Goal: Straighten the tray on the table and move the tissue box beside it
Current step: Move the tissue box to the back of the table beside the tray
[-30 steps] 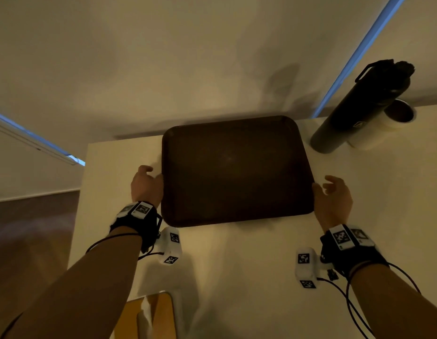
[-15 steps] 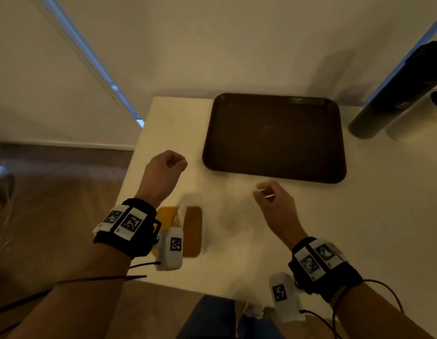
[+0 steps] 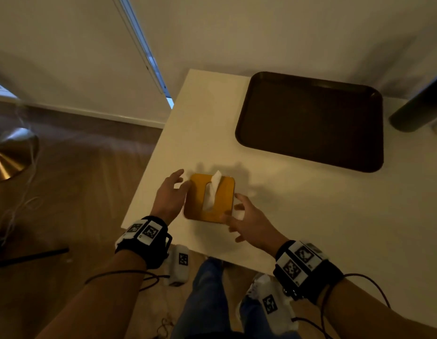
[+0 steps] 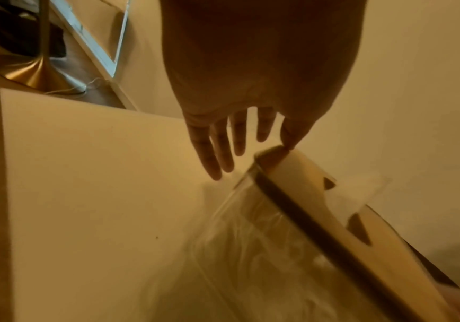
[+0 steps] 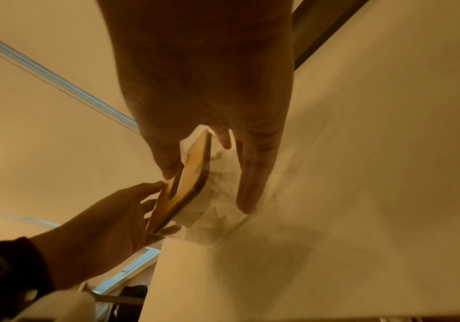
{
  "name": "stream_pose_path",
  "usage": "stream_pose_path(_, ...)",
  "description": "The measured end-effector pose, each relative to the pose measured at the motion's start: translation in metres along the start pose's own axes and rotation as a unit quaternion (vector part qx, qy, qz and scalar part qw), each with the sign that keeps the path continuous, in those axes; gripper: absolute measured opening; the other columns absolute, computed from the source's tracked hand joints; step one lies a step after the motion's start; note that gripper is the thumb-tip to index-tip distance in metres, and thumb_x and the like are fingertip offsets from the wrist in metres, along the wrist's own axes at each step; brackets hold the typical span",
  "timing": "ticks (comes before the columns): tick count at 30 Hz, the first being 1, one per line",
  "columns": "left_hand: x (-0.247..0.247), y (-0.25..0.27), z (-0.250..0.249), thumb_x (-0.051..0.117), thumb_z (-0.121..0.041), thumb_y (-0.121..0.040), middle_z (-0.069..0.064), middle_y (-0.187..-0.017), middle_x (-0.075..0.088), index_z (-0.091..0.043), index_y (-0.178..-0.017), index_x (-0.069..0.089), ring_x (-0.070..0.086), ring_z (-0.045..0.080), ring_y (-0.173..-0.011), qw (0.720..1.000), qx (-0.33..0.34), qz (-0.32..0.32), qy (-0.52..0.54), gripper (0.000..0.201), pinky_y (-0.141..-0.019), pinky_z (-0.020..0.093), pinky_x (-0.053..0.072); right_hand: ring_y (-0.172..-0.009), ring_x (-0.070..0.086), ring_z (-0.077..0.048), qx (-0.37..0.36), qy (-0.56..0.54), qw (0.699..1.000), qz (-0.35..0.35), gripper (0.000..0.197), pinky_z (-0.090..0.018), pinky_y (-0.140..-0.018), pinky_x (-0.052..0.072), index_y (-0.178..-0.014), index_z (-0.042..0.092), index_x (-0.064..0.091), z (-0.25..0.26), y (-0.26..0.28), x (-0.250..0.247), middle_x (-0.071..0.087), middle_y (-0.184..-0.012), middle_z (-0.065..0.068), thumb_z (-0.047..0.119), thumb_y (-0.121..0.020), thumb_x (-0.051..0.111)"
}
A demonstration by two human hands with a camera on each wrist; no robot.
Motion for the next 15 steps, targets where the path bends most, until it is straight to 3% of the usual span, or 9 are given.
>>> stream_pose_path(2,-0.001,-0.009,-0.001,0.049,-0.028,-0.097,0.006,-0.139,0.053,-0.025,-0.141,0.050,0.056,0.025,-0.115,0.999,0.006,0.027,0.017,0.045,-0.080,0.039,0.057,-0.091,0.067,-0.023,-0.001,-0.030,0.999,-0.013,0.075,-0.035,-0.064,0.060,-0.147,0.028,0.023,0.001,-0.003,0.006,0.045,-0.139,-0.003,0.034,-0.084,0.064)
stream_pose_path(4,0.000,-0.015,-0.003,0.047,-0.025,-0.097,0.005,-0.134,0.057,-0.024,-0.137,0.056,0.057,0.025,-0.114,0.999,0.012,0.049,0.011,0.040,-0.088,0.043,0.056,-0.089,0.068,-0.025,0.000,-0.055,0.998,-0.030,0.069,-0.038,-0.068,0.061,-0.146,0.026,0.026,0.002,-0.006,0.010,0.046,-0.139,-0.006,0.025,-0.086,0.061)
stream_pose_path(6,0.001,-0.018,-0.006,0.048,-0.024,-0.097,0.003,-0.128,0.061,-0.021,-0.131,0.061,0.059,0.028,-0.114,0.998,0.022,0.056,0.009,0.037,-0.098,0.047,0.052,-0.089,0.069,-0.026,0.004,-0.073,0.996,-0.044,0.067,-0.035,-0.066,0.060,-0.147,0.024,0.027,0.005,-0.008,0.012,0.047,-0.138,-0.007,0.019,-0.088,0.060)
stream_pose_path(10,-0.003,-0.038,-0.018,0.047,-0.021,-0.097,0.003,-0.125,0.064,-0.018,-0.127,0.063,0.059,0.023,-0.110,0.997,0.050,0.064,-0.006,0.034,-0.093,0.032,0.047,-0.088,0.069,-0.023,0.010,-0.098,0.993,-0.066,0.067,-0.025,-0.060,0.058,-0.147,0.023,0.027,0.018,-0.021,0.015,0.046,-0.138,-0.006,0.018,-0.089,0.060)
stream_pose_path(15,-0.023,-0.098,-0.048,0.048,-0.021,-0.095,0.003,-0.124,0.066,-0.019,-0.122,0.065,0.059,0.023,-0.112,0.992,0.096,0.079,-0.027,0.032,-0.098,0.038,0.048,-0.087,0.070,-0.022,-0.007,-0.108,0.989,-0.099,0.064,-0.030,-0.064,0.060,-0.145,0.023,0.030,0.058,-0.061,0.010,0.048,-0.138,-0.006,0.020,-0.089,0.061)
Point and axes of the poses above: each hand's wrist, its own y-axis away from the middle knuckle, its own x-axis out of the palm, z = x × y, the point moved 2 cm from there along -y, towards the middle knuckle
